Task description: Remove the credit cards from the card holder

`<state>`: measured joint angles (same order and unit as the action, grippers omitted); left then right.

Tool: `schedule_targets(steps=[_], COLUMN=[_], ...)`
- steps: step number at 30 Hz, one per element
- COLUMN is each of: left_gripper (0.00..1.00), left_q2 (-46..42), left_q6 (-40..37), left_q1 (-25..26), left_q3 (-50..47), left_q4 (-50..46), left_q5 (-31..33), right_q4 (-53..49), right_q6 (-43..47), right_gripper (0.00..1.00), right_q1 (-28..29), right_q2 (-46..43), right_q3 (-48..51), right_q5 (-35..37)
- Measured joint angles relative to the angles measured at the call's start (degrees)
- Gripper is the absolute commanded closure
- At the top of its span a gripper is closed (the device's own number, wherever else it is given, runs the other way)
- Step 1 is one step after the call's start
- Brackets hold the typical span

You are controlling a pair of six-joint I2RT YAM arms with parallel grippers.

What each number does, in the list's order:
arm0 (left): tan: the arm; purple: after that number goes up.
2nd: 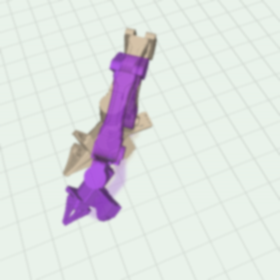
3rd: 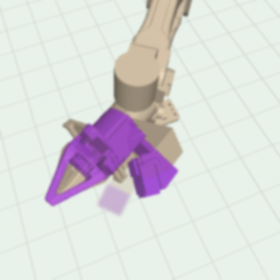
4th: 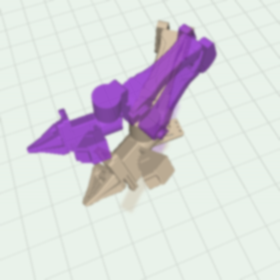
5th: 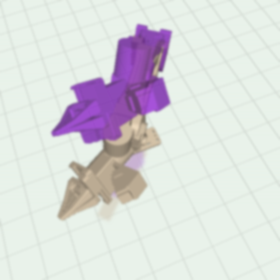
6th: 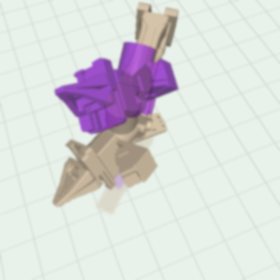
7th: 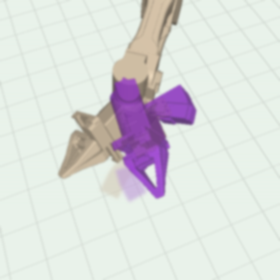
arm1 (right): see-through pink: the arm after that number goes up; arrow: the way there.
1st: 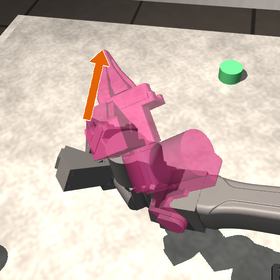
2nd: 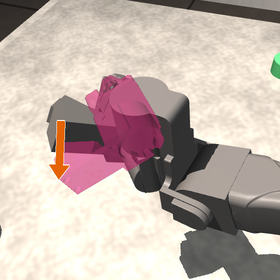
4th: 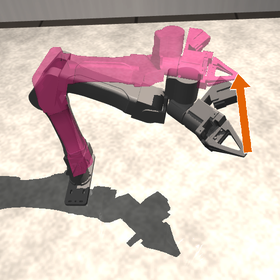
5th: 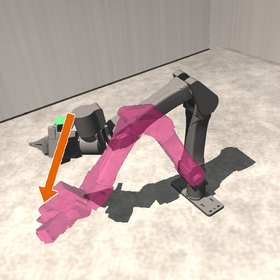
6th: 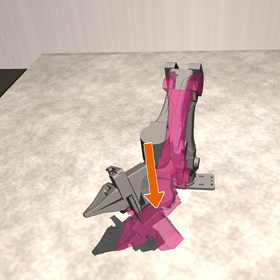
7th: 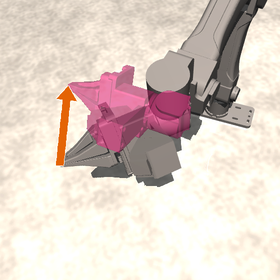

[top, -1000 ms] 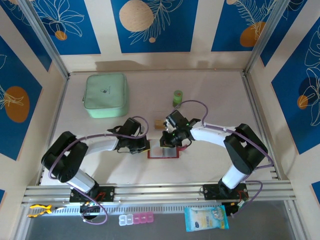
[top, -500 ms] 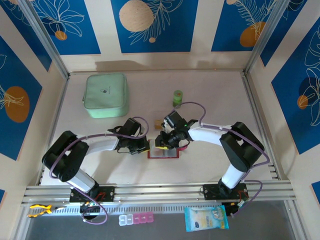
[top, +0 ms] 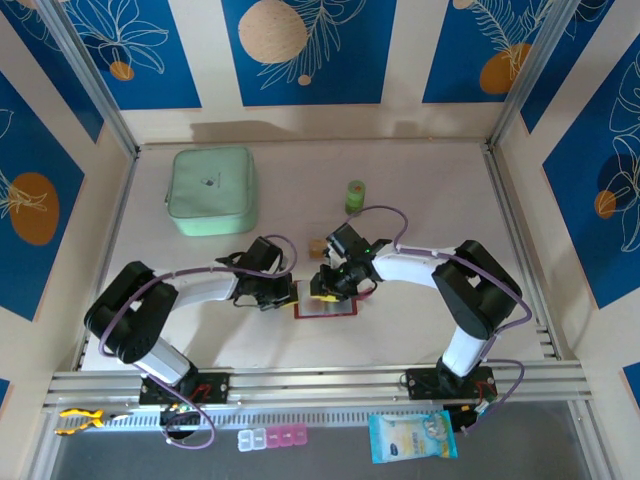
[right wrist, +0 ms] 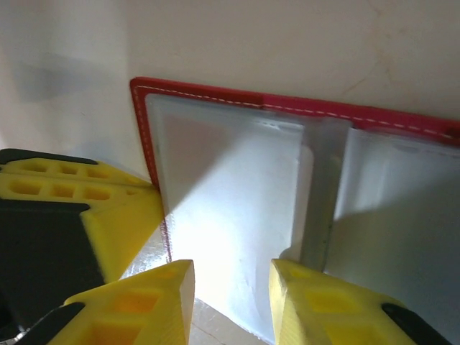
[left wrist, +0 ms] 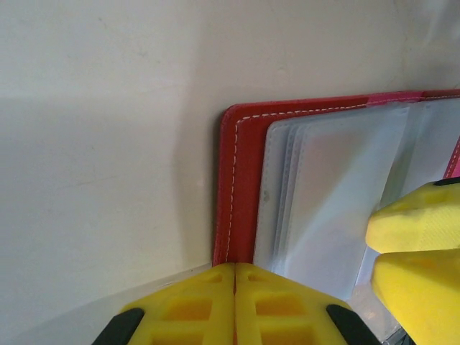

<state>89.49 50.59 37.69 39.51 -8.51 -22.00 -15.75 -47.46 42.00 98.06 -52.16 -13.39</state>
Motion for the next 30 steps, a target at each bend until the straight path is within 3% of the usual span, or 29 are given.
schedule_targets(steps=[19, 30], left_gripper=[0.93, 0.86], left_q2=[0.4, -1.9], left_q6=[-0.6, -1.0], left_q1=[0.0, 0.1], left_q3=[2.3, 5.5], left_q4=[-3.3, -5.4], left_q5=[1.1, 1.5], right_q4=[-1.9, -0.4], right_q6=[0.9, 0.9], right_gripper=[0.73, 0.77], right_q1=[-1.1, -2.0], right_q2=[0.0, 0.0], right_q3=[0.0, 1.7], right_q5=[1.4, 0.5])
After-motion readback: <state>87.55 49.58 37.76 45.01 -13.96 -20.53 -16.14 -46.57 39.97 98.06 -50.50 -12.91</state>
